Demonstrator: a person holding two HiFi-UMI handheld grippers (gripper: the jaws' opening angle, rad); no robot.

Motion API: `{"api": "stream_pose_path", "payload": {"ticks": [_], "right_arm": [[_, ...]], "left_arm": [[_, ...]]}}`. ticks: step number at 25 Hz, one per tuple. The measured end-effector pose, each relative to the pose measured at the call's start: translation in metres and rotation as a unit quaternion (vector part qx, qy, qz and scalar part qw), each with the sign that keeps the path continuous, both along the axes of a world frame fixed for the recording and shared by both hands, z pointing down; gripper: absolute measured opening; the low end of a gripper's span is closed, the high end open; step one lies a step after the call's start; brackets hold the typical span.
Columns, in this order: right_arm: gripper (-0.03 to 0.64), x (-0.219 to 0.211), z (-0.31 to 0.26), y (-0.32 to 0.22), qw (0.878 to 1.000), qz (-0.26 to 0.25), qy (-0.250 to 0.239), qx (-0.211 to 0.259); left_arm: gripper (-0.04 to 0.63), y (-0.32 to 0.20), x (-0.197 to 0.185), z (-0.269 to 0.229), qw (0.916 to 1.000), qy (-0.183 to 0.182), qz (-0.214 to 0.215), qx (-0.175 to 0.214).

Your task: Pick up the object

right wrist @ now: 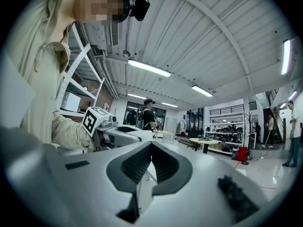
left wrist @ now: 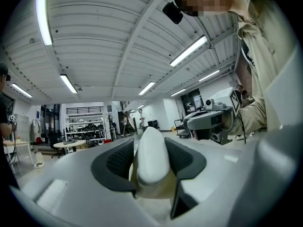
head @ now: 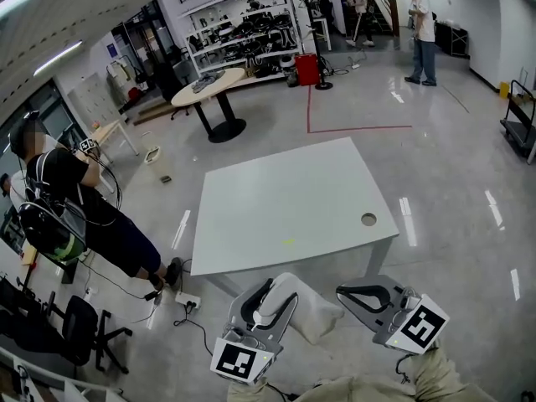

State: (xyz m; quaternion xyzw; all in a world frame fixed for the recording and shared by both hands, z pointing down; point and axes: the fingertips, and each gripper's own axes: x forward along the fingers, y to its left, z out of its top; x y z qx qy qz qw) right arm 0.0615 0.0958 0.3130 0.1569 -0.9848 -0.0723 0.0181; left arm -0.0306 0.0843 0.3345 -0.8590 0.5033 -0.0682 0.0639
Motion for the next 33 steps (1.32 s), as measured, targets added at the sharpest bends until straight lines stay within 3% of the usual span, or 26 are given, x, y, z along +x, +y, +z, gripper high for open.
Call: {"api": "stream_pose_path", "payload": {"ticks": [11, 14, 18, 23, 28, 33], "right_arm": [[0.002, -0.018, -0.012, 0.021, 1.0, -0.003, 0.01, 0.021], [0.002, -0.018, -0.014, 0.024, 1.0, -0.004, 0.012, 0.02], [0.0, -0.018, -0.013, 0.023, 0.999, -0.001, 0.017, 0.028], [0.001, -0.012, -0.013, 0.026, 0.999, 0.0, 0.018, 0.027], [0.0, -0.007, -0.014, 0.028, 0.999, 0.002, 0.019, 0.026], [0.001, -0.01, -0.012, 0.03, 0.999, 0.001, 0.02, 0.025]], "left_arm": [[0.21, 0.011, -0.008, -0.014, 0.9998, -0.004, 0.017, 0.007], [0.21, 0.016, -0.006, -0.015, 0.9999, 0.003, 0.015, -0.007], [0.21, 0.017, -0.013, -0.009, 0.9999, -0.011, 0.011, 0.006], [0.21, 0.021, -0.006, -0.015, 0.9999, 0.003, 0.009, 0.008], [0.21, 0.025, -0.001, -0.016, 0.9997, -0.005, 0.012, 0.02], [0.21, 0.029, -0.003, -0.012, 0.9999, 0.005, 0.006, -0.015]]}}
